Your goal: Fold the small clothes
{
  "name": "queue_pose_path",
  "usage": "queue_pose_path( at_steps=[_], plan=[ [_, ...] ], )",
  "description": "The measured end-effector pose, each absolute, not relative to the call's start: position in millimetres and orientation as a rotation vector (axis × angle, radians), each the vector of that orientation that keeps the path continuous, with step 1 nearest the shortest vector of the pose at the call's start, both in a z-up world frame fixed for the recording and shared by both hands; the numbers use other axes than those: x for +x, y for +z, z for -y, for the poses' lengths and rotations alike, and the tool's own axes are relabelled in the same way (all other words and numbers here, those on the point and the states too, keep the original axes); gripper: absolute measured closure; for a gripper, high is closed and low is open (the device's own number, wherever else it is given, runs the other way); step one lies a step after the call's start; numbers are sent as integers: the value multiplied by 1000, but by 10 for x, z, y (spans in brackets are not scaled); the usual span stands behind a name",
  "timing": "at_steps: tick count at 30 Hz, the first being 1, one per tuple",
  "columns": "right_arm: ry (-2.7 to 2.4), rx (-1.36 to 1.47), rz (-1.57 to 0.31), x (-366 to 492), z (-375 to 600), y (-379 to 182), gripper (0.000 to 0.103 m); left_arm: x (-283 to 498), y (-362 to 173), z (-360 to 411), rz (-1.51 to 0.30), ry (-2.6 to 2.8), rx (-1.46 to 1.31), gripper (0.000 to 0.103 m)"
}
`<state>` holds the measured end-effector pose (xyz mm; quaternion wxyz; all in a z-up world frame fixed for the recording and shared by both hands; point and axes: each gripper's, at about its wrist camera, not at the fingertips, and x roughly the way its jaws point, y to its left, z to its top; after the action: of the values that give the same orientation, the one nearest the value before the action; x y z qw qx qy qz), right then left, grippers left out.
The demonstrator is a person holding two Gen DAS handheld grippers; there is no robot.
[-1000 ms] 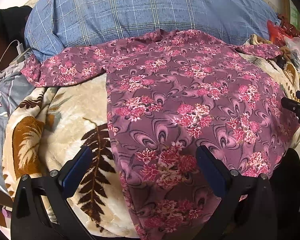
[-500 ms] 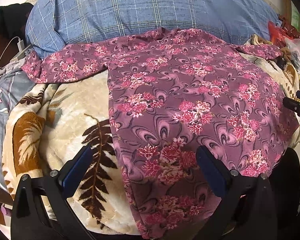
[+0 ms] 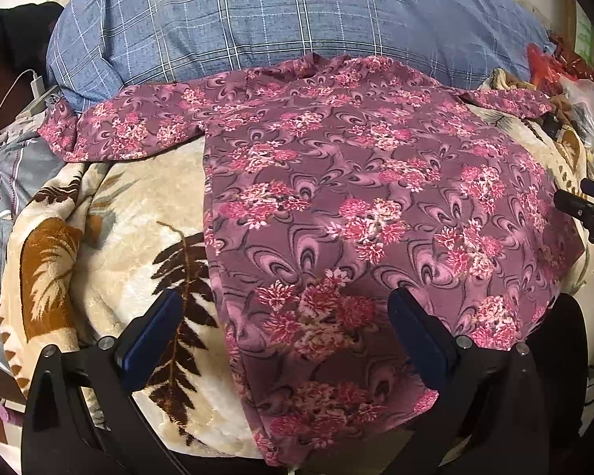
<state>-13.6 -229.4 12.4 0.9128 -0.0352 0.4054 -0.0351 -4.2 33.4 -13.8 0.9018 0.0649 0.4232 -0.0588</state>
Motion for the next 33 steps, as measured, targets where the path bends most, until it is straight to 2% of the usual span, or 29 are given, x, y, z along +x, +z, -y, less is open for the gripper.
queue_pose_path(
  at_steps=[33],
  plan=[
    [-44, -37, -841, -121, 2369, 44, 1, 45, -207, -287, -926, -119, 121, 0]
  ],
)
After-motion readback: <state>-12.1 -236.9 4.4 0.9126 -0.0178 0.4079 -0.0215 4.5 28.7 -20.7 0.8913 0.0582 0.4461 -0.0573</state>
